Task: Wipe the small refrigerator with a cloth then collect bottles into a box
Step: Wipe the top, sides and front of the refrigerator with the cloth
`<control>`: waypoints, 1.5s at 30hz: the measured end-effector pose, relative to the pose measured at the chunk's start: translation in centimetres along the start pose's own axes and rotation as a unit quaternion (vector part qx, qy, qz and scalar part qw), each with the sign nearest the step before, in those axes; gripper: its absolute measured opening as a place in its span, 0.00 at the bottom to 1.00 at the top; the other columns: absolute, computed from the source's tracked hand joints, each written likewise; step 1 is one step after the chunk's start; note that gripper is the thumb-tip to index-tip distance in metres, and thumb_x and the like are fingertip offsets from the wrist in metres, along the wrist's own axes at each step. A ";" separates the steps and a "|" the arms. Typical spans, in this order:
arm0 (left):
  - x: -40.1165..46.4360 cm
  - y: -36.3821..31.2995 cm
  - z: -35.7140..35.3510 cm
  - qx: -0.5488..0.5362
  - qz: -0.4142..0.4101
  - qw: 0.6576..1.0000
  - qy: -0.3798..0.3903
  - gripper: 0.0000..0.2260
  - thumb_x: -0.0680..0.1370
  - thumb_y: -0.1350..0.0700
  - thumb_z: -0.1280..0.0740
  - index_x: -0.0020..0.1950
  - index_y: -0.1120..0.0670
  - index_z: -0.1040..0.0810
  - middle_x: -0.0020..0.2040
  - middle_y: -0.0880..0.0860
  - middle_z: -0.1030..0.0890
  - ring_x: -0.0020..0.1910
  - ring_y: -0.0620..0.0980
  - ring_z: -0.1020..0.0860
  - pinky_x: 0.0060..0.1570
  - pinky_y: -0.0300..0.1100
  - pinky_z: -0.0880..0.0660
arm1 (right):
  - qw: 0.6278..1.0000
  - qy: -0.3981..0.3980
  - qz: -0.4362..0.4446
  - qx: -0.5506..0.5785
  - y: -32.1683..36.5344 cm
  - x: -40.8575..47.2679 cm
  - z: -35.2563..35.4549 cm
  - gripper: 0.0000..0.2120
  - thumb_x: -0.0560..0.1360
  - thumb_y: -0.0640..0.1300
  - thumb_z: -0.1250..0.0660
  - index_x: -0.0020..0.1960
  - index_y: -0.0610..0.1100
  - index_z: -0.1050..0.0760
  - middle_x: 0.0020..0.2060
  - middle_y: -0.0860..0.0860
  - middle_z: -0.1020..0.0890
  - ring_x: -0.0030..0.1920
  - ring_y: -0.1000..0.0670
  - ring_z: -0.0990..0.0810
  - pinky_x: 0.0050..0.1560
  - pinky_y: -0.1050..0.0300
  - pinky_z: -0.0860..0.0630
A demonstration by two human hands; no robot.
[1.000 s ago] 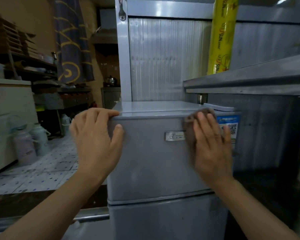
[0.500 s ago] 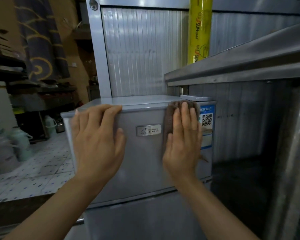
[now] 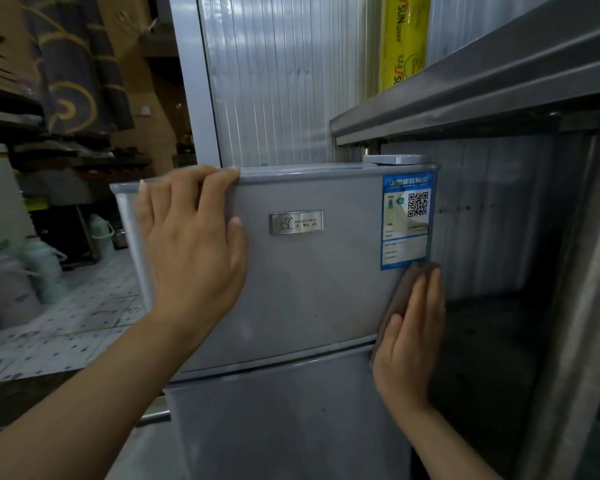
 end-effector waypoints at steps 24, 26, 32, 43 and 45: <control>-4.2 4.4 1.2 0.046 -0.015 0.996 0.073 0.32 0.68 0.56 0.36 0.72 0.52 0.37 0.76 0.54 0.43 0.73 0.55 0.46 0.68 0.64 0.53 | 0.972 -0.018 0.232 0.007 12.1 5.2 -1.8 0.23 0.82 0.43 0.53 0.76 0.42 0.48 0.75 0.45 0.43 0.76 0.44 0.48 0.76 0.43 0.50; -5.5 5.1 0.9 0.055 -0.021 0.994 0.091 0.31 0.70 0.55 0.37 0.73 0.51 0.39 0.76 0.54 0.44 0.74 0.55 0.48 0.67 0.65 0.53 | 0.969 -0.019 0.246 -0.016 12.7 3.8 -2.5 0.26 0.80 0.42 0.50 0.77 0.44 0.52 0.76 0.47 0.45 0.77 0.46 0.50 0.76 0.44 0.50; -5.9 5.2 0.7 0.070 -0.018 0.992 0.103 0.30 0.73 0.54 0.38 0.74 0.51 0.40 0.77 0.54 0.46 0.75 0.55 0.49 0.67 0.67 0.50 | 0.895 0.069 0.437 -0.049 12.6 -2.5 -3.5 0.27 0.78 0.38 0.46 0.76 0.45 0.45 0.76 0.50 0.43 0.77 0.48 0.46 0.75 0.47 0.47; -9.9 7.6 1.5 -0.039 0.037 0.990 0.132 0.35 0.68 0.67 0.30 0.73 0.55 0.38 0.74 0.57 0.41 0.71 0.51 0.40 0.67 0.52 0.40 | 0.993 -0.015 0.113 -0.026 12.5 1.7 -2.3 0.29 0.77 0.38 0.46 0.77 0.39 0.50 0.77 0.43 0.47 0.77 0.43 0.51 0.76 0.43 0.55; -10.0 7.5 1.5 -0.094 0.052 0.987 0.116 0.33 0.70 0.68 0.33 0.73 0.55 0.38 0.74 0.54 0.42 0.72 0.45 0.43 0.70 0.45 0.42 | 0.993 -0.004 0.116 -0.033 12.9 1.4 -2.6 0.29 0.78 0.39 0.46 0.76 0.37 0.50 0.77 0.41 0.47 0.77 0.42 0.51 0.76 0.44 0.56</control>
Point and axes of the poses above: each hand's wrist, its own x-axis towards the middle knuckle, its own z-axis out of the back of the hand, y = z × x, the point moved 7 cm from there along x, towards the middle knuckle
